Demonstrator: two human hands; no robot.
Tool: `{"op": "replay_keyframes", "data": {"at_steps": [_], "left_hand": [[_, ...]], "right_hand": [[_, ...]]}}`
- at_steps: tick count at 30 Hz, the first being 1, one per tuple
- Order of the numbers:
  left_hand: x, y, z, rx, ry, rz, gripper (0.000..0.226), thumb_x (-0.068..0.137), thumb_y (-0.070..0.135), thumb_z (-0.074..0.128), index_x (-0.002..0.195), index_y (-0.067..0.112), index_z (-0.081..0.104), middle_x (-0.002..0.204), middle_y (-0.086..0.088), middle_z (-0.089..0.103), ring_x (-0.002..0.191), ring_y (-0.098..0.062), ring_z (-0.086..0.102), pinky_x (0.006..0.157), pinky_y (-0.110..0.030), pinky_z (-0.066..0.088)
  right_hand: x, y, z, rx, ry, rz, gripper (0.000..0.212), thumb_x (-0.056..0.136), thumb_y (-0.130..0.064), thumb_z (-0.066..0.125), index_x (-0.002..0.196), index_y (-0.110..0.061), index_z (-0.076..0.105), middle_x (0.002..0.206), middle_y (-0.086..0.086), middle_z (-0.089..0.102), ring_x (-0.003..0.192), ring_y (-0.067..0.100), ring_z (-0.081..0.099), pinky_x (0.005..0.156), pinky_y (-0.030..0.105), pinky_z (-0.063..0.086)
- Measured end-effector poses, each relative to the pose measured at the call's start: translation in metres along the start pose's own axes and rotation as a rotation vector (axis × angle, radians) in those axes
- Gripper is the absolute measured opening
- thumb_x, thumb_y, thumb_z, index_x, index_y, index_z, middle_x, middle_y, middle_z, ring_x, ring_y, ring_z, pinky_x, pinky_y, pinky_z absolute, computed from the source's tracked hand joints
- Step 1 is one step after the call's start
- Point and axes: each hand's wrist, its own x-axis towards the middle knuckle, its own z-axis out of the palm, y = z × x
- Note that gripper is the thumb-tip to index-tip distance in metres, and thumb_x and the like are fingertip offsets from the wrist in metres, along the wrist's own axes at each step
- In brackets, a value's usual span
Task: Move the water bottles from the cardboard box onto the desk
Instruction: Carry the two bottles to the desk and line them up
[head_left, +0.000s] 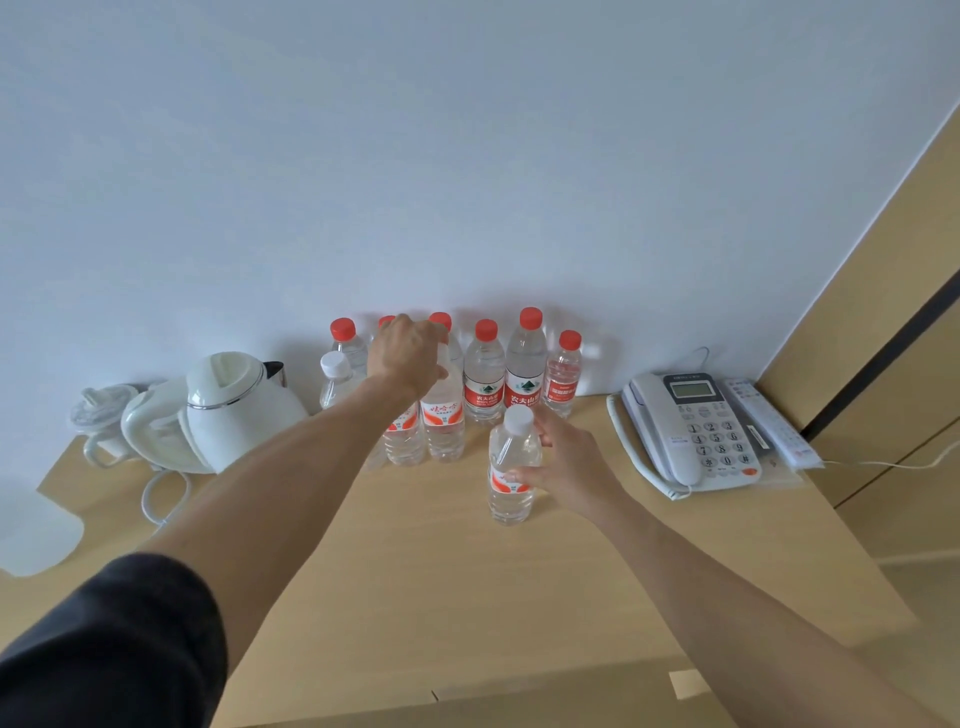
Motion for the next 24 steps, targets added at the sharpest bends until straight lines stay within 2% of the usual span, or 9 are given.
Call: {"op": "replay_keyframes", "data": {"at_steps": [9, 16, 20, 24], "left_hand": [[0.005, -0.007, 0.002, 0.036, -0.002, 0.009, 0.052, 0.081, 0.039, 0.083, 0.127, 0.026, 0.064, 0.113, -0.004, 0.072, 0.113, -0.026, 0.059, 0.097, -0.035, 0.042], [0.007, -0.003, 0.001, 0.044, -0.041, -0.036, 0.051, 0.080, 0.037, 0.084, 0.125, 0.022, 0.067, 0.111, -0.005, 0.070, 0.112, -0.028, 0.060, 0.094, -0.036, 0.048], [0.009, -0.001, 0.001, 0.073, -0.048, -0.053, 0.046, 0.081, 0.037, 0.083, 0.121, 0.019, 0.069, 0.108, -0.004, 0.071, 0.109, -0.027, 0.061, 0.089, -0.035, 0.049], [0.010, -0.001, 0.002, 0.094, -0.037, -0.057, 0.045, 0.082, 0.038, 0.082, 0.120, 0.018, 0.069, 0.107, -0.004, 0.072, 0.106, -0.026, 0.062, 0.086, -0.033, 0.044]], "right_hand": [[0.014, -0.002, 0.001, -0.026, -0.004, 0.023, 0.071, 0.070, -0.027, 0.089, 0.131, -0.031, 0.053, 0.118, -0.011, 0.066, 0.107, 0.011, 0.063, 0.094, 0.033, 0.051], [0.047, -0.007, 0.002, -0.060, 0.028, 0.060, 0.064, 0.075, -0.024, 0.088, 0.124, -0.016, 0.048, 0.119, 0.000, 0.062, 0.106, 0.022, 0.061, 0.092, 0.043, 0.051], [0.067, -0.008, 0.002, -0.063, 0.029, 0.031, 0.058, 0.078, -0.020, 0.085, 0.123, -0.013, 0.050, 0.120, 0.001, 0.061, 0.107, 0.020, 0.058, 0.091, 0.036, 0.048], [0.082, -0.009, 0.004, -0.087, 0.063, 0.006, 0.055, 0.077, -0.014, 0.085, 0.122, -0.010, 0.053, 0.115, 0.005, 0.050, 0.106, 0.021, 0.051, 0.084, 0.026, 0.038]]}}
